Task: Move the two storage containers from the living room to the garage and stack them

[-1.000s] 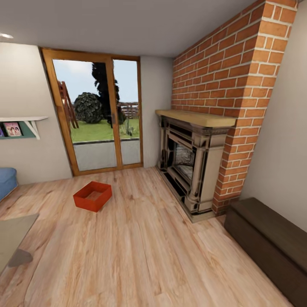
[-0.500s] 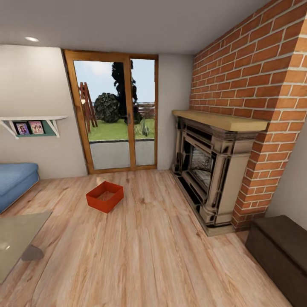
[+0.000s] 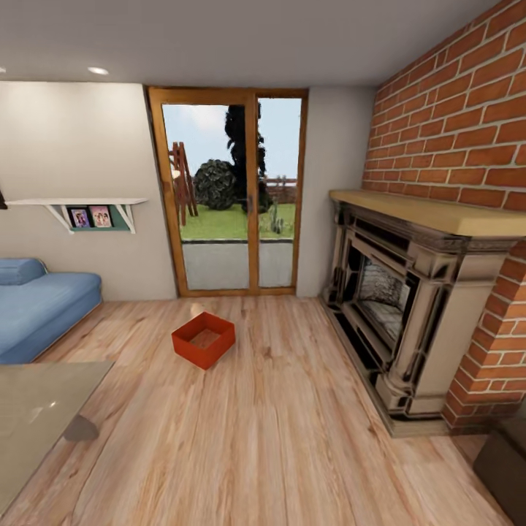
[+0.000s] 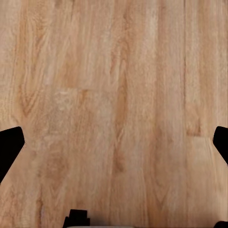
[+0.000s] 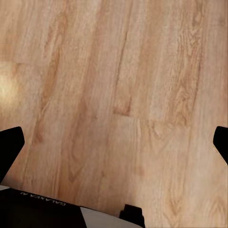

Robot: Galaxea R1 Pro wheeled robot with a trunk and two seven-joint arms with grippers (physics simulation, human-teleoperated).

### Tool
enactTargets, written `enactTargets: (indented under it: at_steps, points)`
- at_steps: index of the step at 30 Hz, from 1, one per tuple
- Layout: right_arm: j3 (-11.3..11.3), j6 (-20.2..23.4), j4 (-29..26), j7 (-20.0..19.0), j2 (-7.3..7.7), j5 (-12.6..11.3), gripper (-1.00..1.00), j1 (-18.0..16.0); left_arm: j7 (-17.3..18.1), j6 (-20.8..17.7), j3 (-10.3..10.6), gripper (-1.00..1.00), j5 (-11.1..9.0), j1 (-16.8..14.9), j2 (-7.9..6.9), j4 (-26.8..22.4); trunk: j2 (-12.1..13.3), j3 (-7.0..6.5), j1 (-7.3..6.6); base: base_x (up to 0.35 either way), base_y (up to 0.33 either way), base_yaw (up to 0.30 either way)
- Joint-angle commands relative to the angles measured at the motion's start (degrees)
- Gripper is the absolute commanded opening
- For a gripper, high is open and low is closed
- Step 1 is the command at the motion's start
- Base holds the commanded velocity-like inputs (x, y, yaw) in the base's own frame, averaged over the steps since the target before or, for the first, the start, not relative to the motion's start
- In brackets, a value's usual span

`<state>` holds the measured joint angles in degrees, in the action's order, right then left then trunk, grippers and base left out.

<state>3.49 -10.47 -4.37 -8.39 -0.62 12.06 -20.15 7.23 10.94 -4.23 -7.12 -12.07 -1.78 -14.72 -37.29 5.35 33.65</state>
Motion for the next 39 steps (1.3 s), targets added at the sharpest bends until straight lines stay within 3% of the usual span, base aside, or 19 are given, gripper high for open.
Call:
enactTargets:
  at_steps: [1,28,39]
  points:
    - [0.4,-0.2,0.0,-0.1,0.0,0.4,1.0,0.0,0.6,0.0,-0.4,1.0,-0.4,-0.1,0.02,0.1,-0.1,0.1,0.05,0.323,-0.076,0.251]
    - [0.4,-0.2,0.0,-0.2,0.0,0.4,1.0,0.0,0.6,0.0,-0.4,1.0,-0.4,-0.1,0.02,0.1,-0.1,0.1,0.05,0.323,-0.118,0.249]
    - [0.4,-0.2,0.0,-0.2,0.0,0.4,1.0,0.0,0.6,0.0,-0.4,1.0,-0.4,-0.1,0.02,0.1,-0.1,0.1,0.05,0.323,-0.128,0.043]
